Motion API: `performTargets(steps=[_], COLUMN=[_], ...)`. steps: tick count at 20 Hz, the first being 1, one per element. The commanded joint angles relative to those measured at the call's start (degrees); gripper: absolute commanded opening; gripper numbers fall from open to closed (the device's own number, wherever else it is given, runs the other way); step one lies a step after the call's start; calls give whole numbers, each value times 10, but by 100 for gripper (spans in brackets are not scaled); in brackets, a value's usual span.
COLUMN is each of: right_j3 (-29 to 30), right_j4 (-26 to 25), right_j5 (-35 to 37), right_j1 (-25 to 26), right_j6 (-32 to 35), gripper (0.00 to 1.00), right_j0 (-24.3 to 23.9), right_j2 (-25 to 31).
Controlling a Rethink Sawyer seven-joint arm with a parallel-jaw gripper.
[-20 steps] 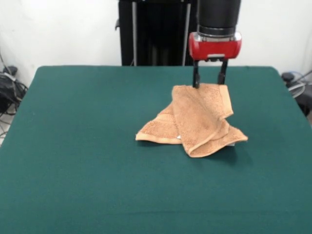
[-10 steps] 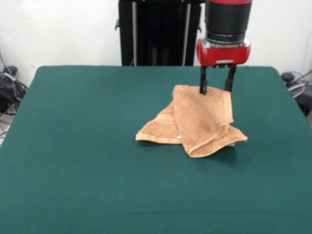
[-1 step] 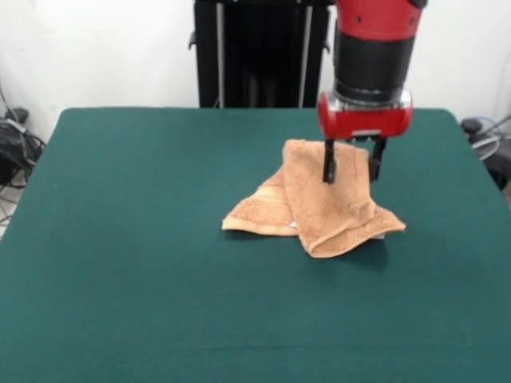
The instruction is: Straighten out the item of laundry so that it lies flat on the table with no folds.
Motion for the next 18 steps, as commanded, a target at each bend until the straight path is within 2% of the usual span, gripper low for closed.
performTargets(steps=[1, 5, 9, 12, 15, 18], right_j3=[-152, -179, -150, -125, -81, -26], right_j4=[15, 19, 18, 9, 5, 13], right_j5=[86, 119, 94, 52, 16, 21], right_j1=[72, 79, 69, 68, 44, 10], right_j6=[34, 45, 72, 82, 96, 108], gripper=[100, 100, 100, 100, 100, 100], right_j0=[-1, 7, 16, 16, 17, 21], right_j2=[36, 37, 29, 25, 24, 25])
